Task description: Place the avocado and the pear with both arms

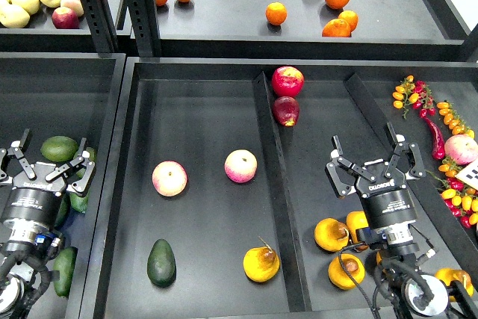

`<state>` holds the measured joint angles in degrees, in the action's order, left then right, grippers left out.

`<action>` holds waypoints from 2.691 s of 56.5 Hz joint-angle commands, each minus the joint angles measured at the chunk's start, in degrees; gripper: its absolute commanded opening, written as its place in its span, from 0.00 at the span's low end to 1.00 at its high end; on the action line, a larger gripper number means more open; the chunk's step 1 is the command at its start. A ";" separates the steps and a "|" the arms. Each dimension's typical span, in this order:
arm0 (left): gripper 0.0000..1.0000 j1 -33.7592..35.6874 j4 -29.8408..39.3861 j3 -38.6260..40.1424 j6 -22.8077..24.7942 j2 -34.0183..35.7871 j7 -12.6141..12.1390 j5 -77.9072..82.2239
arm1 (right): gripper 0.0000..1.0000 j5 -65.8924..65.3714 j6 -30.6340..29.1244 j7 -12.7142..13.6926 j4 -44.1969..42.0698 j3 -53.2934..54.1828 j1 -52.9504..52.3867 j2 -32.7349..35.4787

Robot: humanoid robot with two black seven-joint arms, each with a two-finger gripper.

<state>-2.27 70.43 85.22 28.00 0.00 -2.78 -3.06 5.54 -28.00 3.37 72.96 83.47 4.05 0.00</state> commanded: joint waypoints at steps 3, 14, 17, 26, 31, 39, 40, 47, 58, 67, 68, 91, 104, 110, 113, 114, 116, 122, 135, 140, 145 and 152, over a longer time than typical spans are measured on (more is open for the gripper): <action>1.00 0.34 0.05 0.03 0.00 0.00 -5.57 -0.10 | 1.00 0.17 0.00 0.59 -0.01 0.03 -0.19 0.00; 1.00 2.36 0.05 -0.05 0.00 0.00 -6.37 -0.19 | 1.00 0.44 0.00 0.85 -1.33 0.64 -2.47 0.00; 1.00 3.59 0.05 -0.23 0.00 0.00 -6.45 -0.19 | 1.00 0.44 0.00 0.94 -1.77 1.08 -3.35 0.00; 1.00 7.54 -0.30 -2.25 0.00 4.56 -14.97 -0.46 | 1.00 0.44 0.00 2.43 -2.83 1.52 -5.46 0.00; 1.00 8.77 -0.30 -4.97 0.00 9.74 -20.59 -2.82 | 1.00 0.53 0.05 2.52 -3.53 1.52 -5.90 0.00; 1.00 13.60 -1.00 -12.08 0.00 21.34 -24.03 -8.62 | 1.00 0.53 0.14 2.52 -4.23 1.70 -6.69 0.00; 1.00 14.05 -1.09 -12.62 0.00 22.23 -24.12 -8.89 | 1.00 0.53 0.14 2.61 -4.32 1.79 -6.78 0.00; 1.00 19.75 -1.53 -22.01 0.00 33.56 -24.65 -13.98 | 1.00 0.53 0.49 3.05 -5.81 3.46 -8.44 0.00; 1.00 32.23 -1.44 -37.92 0.00 45.17 -25.22 -17.77 | 1.00 0.53 2.51 4.54 -8.62 6.27 -11.87 0.00; 1.00 41.29 -0.56 -49.70 0.00 45.88 -25.22 -15.93 | 1.00 0.53 3.12 4.63 -11.61 7.15 -14.51 0.00; 1.00 41.99 -0.39 -50.84 0.00 45.88 -25.22 -15.40 | 1.00 0.53 3.30 4.63 -11.88 7.24 -14.77 0.00; 1.00 70.30 0.93 -88.11 0.00 40.96 -25.22 -8.72 | 1.00 2.90 4.09 5.42 -21.81 8.91 -21.46 3.34; 1.00 71.62 -0.74 -91.72 0.00 34.54 -25.22 -0.90 | 1.00 3.51 3.57 5.51 -25.68 10.14 -22.51 5.36; 1.00 71.62 -0.82 -91.99 0.00 32.78 -25.22 -0.54 | 1.00 5.53 3.48 5.51 -26.56 10.14 -22.69 6.50; 1.00 71.62 -0.91 -92.08 0.00 31.99 -25.22 -0.37 | 1.00 5.71 3.48 5.51 -26.91 10.14 -22.86 6.94; 1.00 71.71 -0.91 -92.08 0.00 31.73 -25.22 -0.28 | 1.00 5.80 3.48 5.51 -27.00 10.14 -22.95 7.12; 1.00 71.79 -1.00 -92.25 0.00 31.38 -25.22 0.25 | 1.00 5.80 3.48 5.51 -27.08 10.14 -23.04 7.38; 1.00 71.79 -1.00 -93.48 0.00 30.85 -25.22 3.76 | 1.00 5.80 3.57 5.51 -27.00 10.14 -23.39 7.91; 1.00 71.62 -0.91 -96.91 0.00 29.79 -25.22 10.52 | 1.00 5.80 3.48 5.42 -28.66 10.14 -23.91 8.00; 1.00 71.44 -0.91 -97.17 0.00 28.39 -25.22 13.51 | 1.00 5.80 3.48 5.42 -29.89 10.05 -24.36 8.44; 1.00 71.53 -1.18 -97.96 0.00 27.25 -25.22 15.98 | 1.00 5.80 3.48 5.51 -30.16 10.05 -24.36 8.61; 1.00 71.53 -2.14 -98.23 0.00 24.79 -25.22 17.39 | 1.00 5.80 3.48 5.51 -30.07 10.05 -24.27 8.70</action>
<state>69.23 69.11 -12.70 28.00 26.92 -27.99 13.10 11.34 -24.49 8.81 42.93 93.54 -20.27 8.64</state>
